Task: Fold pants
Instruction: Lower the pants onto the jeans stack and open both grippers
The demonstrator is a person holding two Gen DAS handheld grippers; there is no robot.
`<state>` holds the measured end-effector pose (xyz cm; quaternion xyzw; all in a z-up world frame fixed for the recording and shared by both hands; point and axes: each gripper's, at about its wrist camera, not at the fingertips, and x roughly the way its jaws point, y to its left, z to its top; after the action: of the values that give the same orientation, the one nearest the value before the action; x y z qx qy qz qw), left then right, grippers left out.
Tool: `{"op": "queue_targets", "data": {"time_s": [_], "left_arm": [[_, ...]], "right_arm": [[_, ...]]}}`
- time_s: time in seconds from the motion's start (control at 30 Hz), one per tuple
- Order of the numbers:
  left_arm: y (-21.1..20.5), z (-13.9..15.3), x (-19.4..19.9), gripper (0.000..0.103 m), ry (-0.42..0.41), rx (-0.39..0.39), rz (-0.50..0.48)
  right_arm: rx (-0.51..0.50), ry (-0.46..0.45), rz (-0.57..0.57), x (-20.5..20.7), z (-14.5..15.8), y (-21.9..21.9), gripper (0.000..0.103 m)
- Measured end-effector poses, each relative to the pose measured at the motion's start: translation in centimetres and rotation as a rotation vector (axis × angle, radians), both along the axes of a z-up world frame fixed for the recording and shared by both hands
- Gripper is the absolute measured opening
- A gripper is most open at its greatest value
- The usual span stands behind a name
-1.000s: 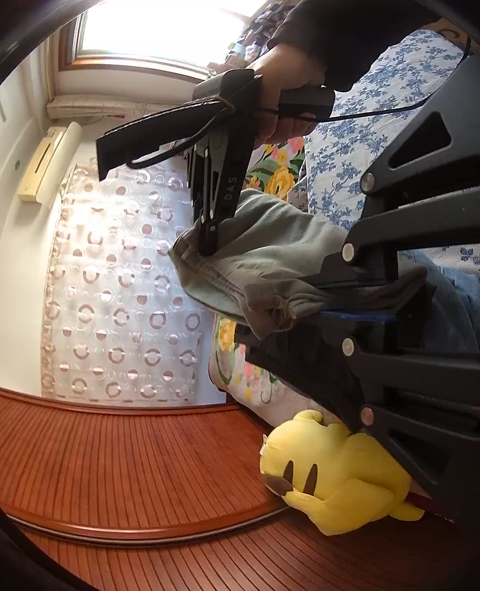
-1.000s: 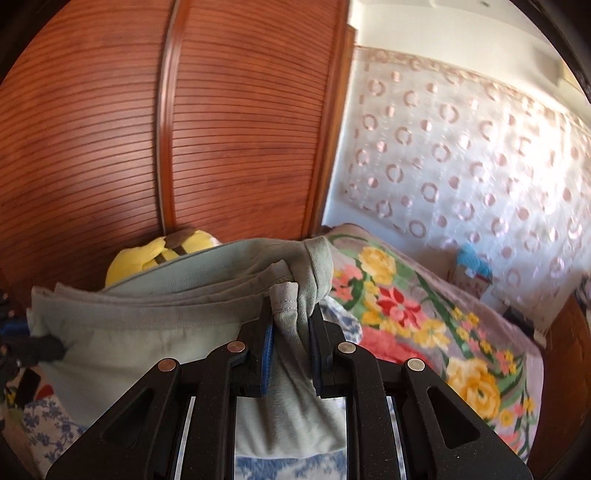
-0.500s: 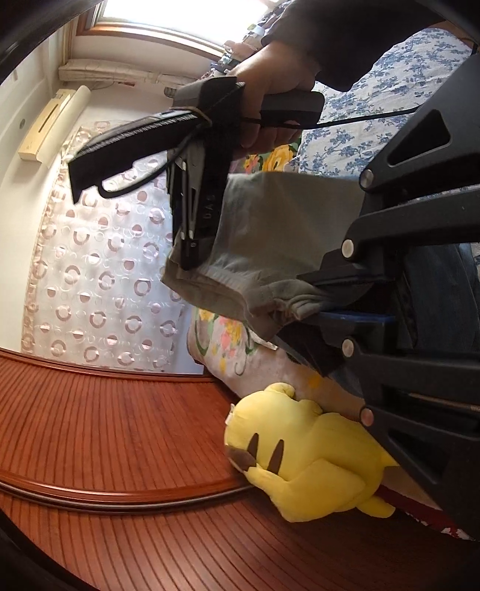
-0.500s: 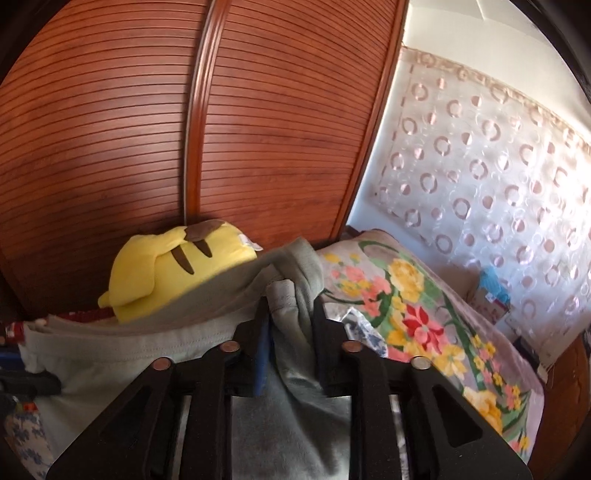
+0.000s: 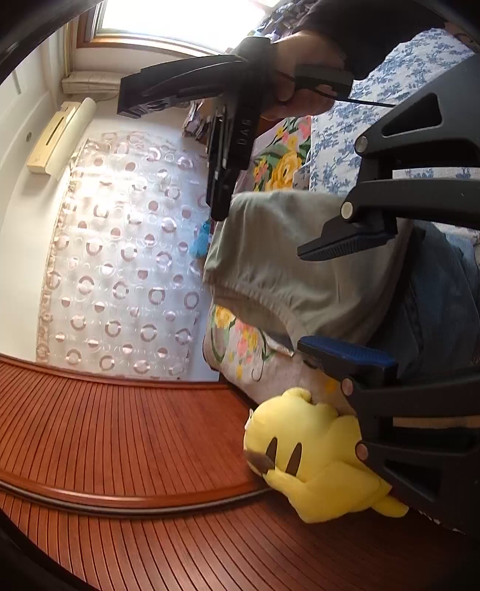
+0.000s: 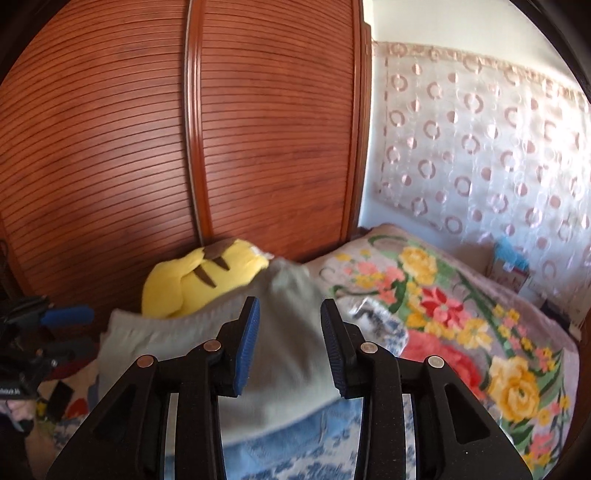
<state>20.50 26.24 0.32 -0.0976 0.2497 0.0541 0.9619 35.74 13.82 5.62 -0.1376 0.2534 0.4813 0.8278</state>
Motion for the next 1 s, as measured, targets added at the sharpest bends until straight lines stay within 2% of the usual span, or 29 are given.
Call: {"op": "queue_targets", "data": {"time_s": [0.1,0.27,0.6,0.7,0.77,0.93,1.0], "left_arm": [[-0.9,-0.9,1.0,0.041,0.033,0.014,-0.036],[-1.1,-2.9,1.7,0.041,0.101,0.021,-0.034],[-1.9,-3.4,1.5,0.043,0.122,0.055,-0.043],[-2.3,-3.2,1.3,0.049,0.121,0.065,-0.052],[-2.5,-3.0,1.1,0.065,0.114,0.061,-0.06],[-3.4,-2.0,0.4,0.067,0.1,0.091,-0.058],[-3.9,-1.4,0.1,0.073,0.084,0.102,-0.06]], "right_arm": [[-0.019,0.038,0.012,-0.2,-1.2,-0.3,0.034],[-0.053,0.046,-0.02,0.4,-2.9,-0.4,0.034],[-0.031,0.06,-0.079,1.3,-3.7,-1.4,0.034],[-0.026,0.056,-0.09,0.7,-3.6,-2.2,0.034],[-0.021,0.052,-0.098,0.0,-3.4,-3.0,0.034],[-0.007,0.052,-0.104,-1.4,-3.2,-4.5,0.034],[-0.002,0.051,-0.11,-2.0,-3.1,-5.2,0.034]]}}
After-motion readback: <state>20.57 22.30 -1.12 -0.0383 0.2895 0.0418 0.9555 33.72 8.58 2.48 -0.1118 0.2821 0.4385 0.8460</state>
